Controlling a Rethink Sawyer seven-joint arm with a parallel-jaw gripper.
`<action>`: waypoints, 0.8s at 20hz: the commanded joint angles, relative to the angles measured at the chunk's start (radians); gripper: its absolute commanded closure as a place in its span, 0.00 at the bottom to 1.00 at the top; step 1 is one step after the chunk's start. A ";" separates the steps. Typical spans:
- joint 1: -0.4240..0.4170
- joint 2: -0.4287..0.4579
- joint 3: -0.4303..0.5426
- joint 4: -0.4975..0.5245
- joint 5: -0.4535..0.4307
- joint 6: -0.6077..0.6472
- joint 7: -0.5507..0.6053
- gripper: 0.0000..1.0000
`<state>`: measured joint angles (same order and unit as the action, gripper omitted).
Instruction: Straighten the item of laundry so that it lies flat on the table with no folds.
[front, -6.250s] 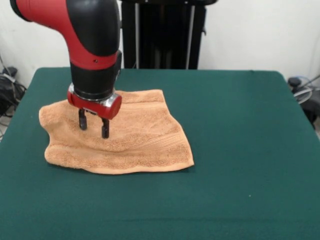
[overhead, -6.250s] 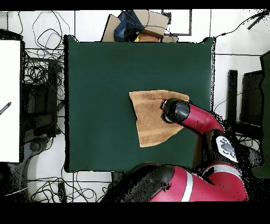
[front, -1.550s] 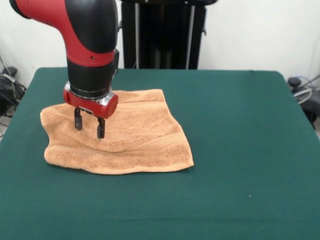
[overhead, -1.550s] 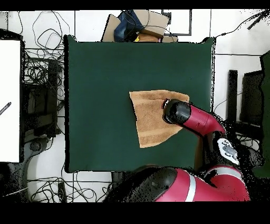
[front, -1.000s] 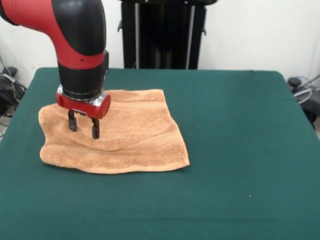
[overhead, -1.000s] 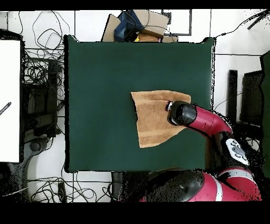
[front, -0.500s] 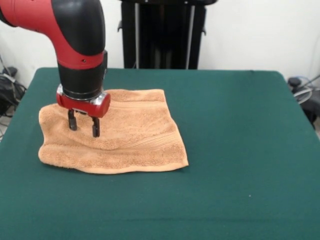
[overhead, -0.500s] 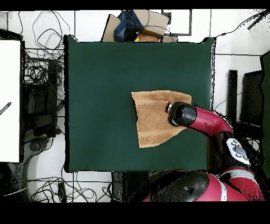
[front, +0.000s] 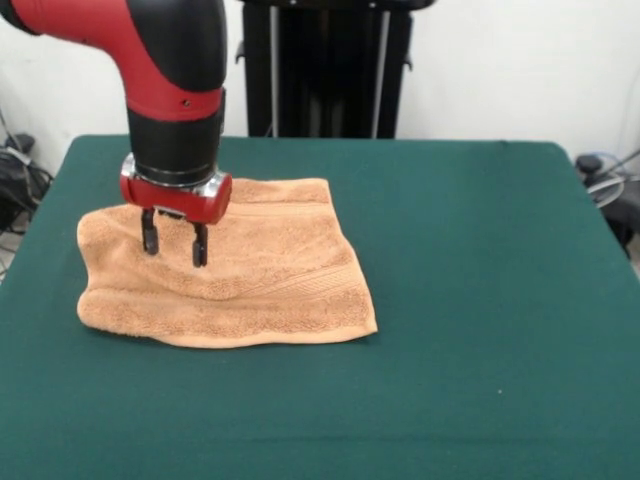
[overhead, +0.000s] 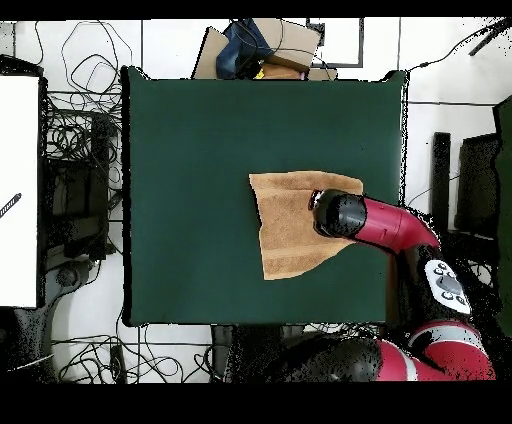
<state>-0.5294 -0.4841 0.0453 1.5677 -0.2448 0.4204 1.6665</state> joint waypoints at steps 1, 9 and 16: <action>0.082 -0.103 0.056 0.082 -0.043 0.110 -0.001 0.00; 0.074 -0.086 0.096 0.069 -0.058 0.105 -0.054 0.00; 0.028 -0.056 0.145 0.039 -0.113 0.115 -0.171 0.00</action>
<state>-0.4719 -0.5767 0.0685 1.5884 -0.2680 0.4393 1.6665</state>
